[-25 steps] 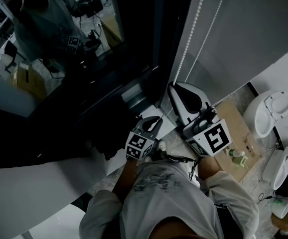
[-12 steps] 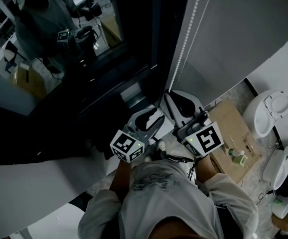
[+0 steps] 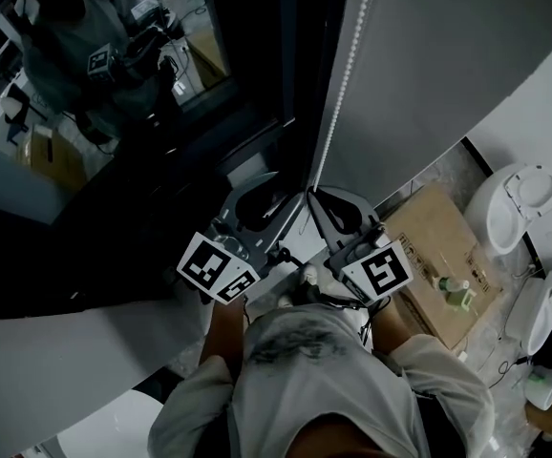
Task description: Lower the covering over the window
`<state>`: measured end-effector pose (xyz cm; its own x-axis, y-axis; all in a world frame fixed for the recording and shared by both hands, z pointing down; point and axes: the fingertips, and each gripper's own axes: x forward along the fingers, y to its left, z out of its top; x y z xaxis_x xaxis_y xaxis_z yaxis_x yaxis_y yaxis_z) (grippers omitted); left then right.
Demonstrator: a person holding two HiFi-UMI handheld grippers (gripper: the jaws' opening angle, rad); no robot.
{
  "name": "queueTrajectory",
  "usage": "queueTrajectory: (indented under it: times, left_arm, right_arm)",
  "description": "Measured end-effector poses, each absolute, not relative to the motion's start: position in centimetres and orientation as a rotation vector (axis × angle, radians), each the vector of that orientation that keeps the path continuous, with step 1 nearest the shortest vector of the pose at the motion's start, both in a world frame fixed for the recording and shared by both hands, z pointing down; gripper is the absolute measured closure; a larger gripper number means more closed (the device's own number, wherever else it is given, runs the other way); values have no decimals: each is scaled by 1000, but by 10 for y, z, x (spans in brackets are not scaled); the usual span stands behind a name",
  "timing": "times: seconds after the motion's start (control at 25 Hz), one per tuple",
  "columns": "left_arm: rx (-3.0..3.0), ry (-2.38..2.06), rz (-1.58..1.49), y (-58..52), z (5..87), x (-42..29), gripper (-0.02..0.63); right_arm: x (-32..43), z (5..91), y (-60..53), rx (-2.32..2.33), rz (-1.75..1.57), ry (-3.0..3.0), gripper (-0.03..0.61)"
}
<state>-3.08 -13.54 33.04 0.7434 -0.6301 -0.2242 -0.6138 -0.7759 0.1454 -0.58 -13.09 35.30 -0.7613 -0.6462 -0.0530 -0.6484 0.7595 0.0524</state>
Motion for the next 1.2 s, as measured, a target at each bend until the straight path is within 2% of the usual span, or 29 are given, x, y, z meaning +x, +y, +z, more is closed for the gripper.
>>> queueTrajectory:
  times: [0.56,0.76,1.2]
  left_arm:
    - [3035,-923,-525,-139,271,1,507]
    - [3070,-964,-492,-139,269,3,602]
    - [3067,-1044,-277,-145,293,10,598]
  right_arm:
    - [-6,371,-127,-1145,137,2941,560]
    - [-8,370,-126,-1150,150,2946,560]
    - [-14,391,-124,-1146,124,3022,560]
